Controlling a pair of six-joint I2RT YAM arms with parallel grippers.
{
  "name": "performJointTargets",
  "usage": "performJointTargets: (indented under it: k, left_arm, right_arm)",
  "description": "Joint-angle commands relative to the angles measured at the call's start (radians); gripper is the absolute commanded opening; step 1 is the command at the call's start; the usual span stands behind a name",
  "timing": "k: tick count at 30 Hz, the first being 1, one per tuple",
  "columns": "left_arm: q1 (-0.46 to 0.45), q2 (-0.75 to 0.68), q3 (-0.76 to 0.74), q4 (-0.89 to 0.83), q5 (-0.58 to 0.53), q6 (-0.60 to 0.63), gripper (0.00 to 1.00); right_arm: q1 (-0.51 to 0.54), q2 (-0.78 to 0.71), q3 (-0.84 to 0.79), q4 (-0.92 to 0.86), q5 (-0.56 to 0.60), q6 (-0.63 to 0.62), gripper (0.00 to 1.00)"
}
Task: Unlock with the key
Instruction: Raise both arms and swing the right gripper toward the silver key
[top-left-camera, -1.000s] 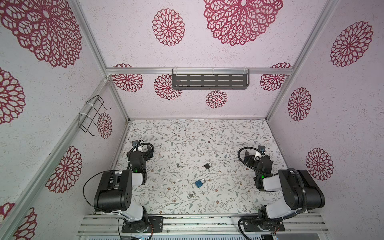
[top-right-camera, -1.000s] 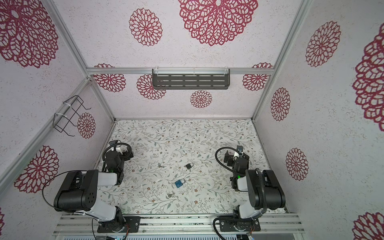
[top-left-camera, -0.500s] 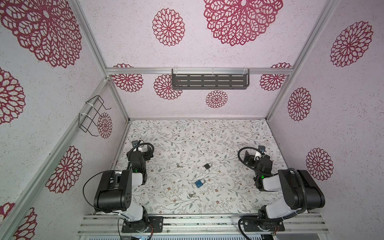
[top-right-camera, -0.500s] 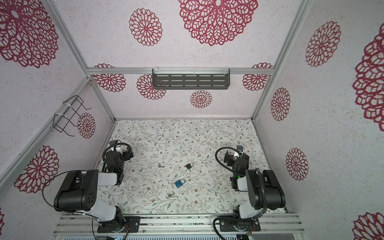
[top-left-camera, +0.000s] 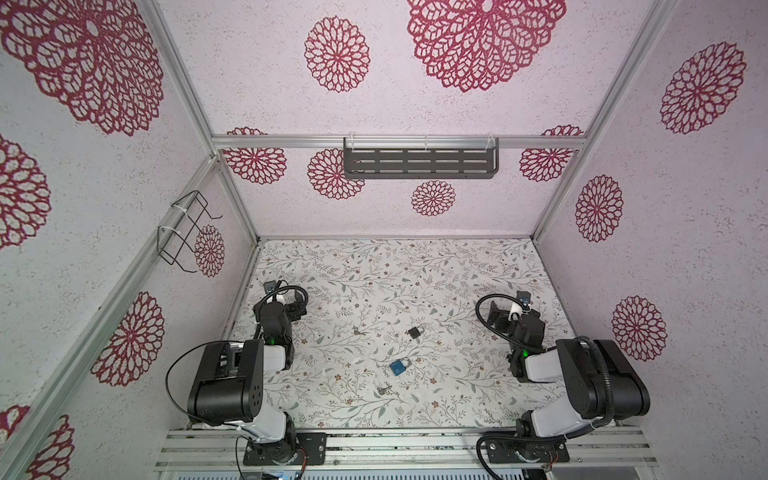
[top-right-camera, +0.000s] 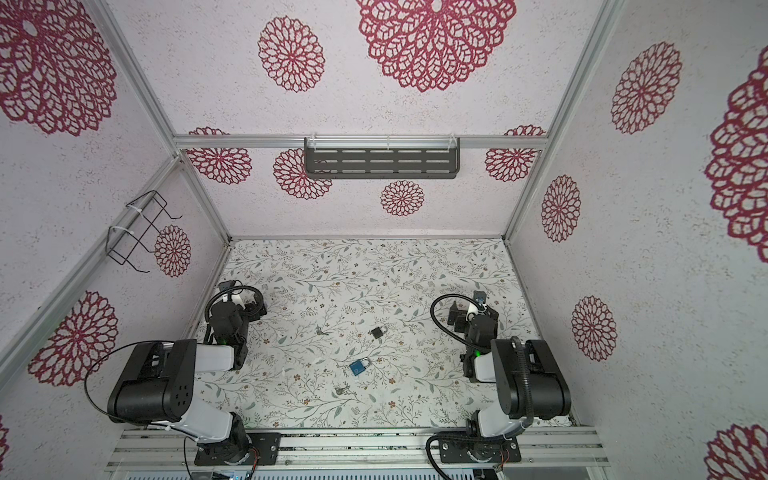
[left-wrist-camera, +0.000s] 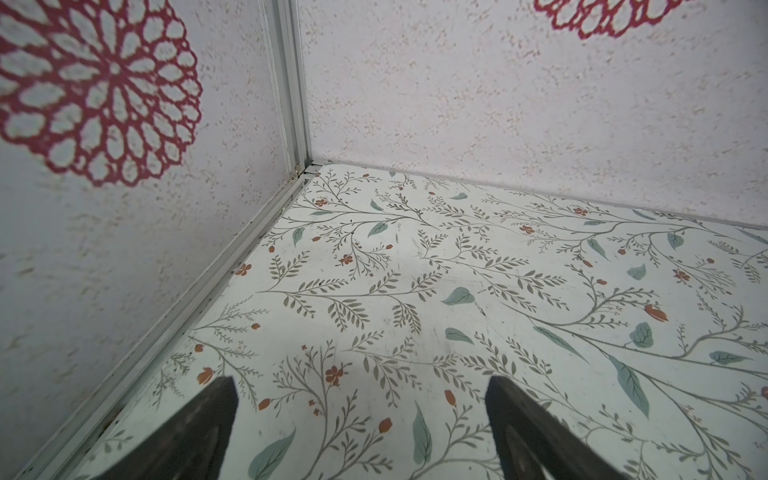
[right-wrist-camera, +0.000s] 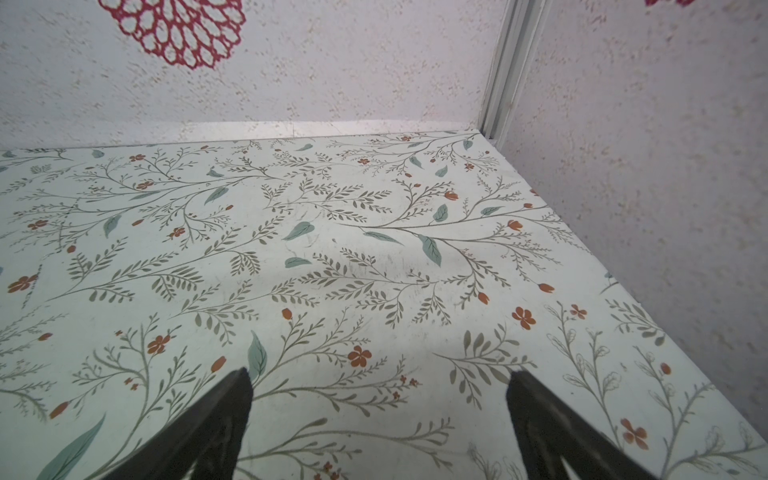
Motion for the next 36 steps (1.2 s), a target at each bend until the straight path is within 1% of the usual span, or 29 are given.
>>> performJointTargets:
  k: [1, 4, 9, 13, 16, 18, 20, 22, 25, 26, 28, 30, 32, 33, 34, 36]
  left_arm:
    - [-0.001, -0.025, -0.002, 0.025, 0.005, 0.018, 0.97]
    - [-0.001, -0.061, 0.008, -0.023, -0.021, 0.012, 0.97]
    - [-0.004, -0.162, 0.028, -0.150, -0.011, 0.009, 0.97]
    - [-0.004, -0.265, 0.046, -0.298, -0.001, -0.037, 0.97]
    - [-0.002, -0.334, 0.038, -0.341, 0.018, -0.078, 0.97]
    - [-0.004, -0.383, 0.032, -0.372, 0.035, -0.118, 0.97]
    - [0.000, -0.446, 0.038, -0.425, 0.057, -0.178, 0.97]
    - [0.002, -0.501, 0.053, -0.479, 0.086, -0.243, 0.97]
    - [0.004, -0.582, 0.104, -0.631, 0.110, -0.381, 0.97]
    - [0.006, -0.606, 0.124, -0.684, 0.132, -0.412, 0.97]
    - [0.011, -0.638, 0.141, -0.711, 0.214, -0.446, 0.97]
    - [0.014, -0.661, 0.137, -0.713, 0.259, -0.525, 0.97]
    - [0.014, -0.681, 0.111, -0.706, 0.289, -0.601, 0.97]
    - [0.014, -0.685, 0.085, -0.682, 0.279, -0.662, 0.97]
    - [0.017, -0.687, 0.049, -0.636, 0.282, -0.735, 0.98]
    - [0.032, -0.683, 0.020, -0.604, 0.344, -0.806, 0.97]
  right_arm:
    - [0.008, -0.028, -0.006, 0.057, 0.040, -0.009, 0.99]
    - [0.008, -0.047, -0.011, 0.050, 0.057, -0.003, 0.99]
    - [0.011, -0.111, -0.010, -0.007, 0.051, -0.007, 0.99]
    - [0.009, -0.206, 0.015, -0.157, 0.099, 0.040, 0.99]
    - [0.008, -0.281, 0.016, -0.233, 0.119, 0.080, 0.99]
    - [0.006, -0.340, 0.052, -0.364, 0.112, 0.117, 0.99]
    - [0.004, -0.390, 0.120, -0.539, 0.080, 0.140, 0.99]
    - [0.005, -0.425, 0.174, -0.666, 0.045, 0.153, 0.99]
    - [0.003, -0.475, 0.229, -0.805, 0.018, 0.217, 0.99]
    - [0.002, -0.495, 0.242, -0.844, 0.005, 0.262, 0.99]
    - [-0.001, -0.535, 0.255, -0.912, -0.037, 0.309, 0.99]
    - [-0.004, -0.585, 0.232, -0.927, -0.081, 0.359, 0.99]
    - [-0.015, -0.645, 0.166, -0.881, -0.133, 0.472, 0.99]
    - [-0.018, -0.666, 0.144, -0.871, -0.159, 0.511, 0.99]
    - [-0.018, -0.692, 0.129, -0.874, -0.185, 0.540, 0.99]
    - [-0.017, -0.717, 0.133, -0.928, -0.213, 0.565, 0.99]
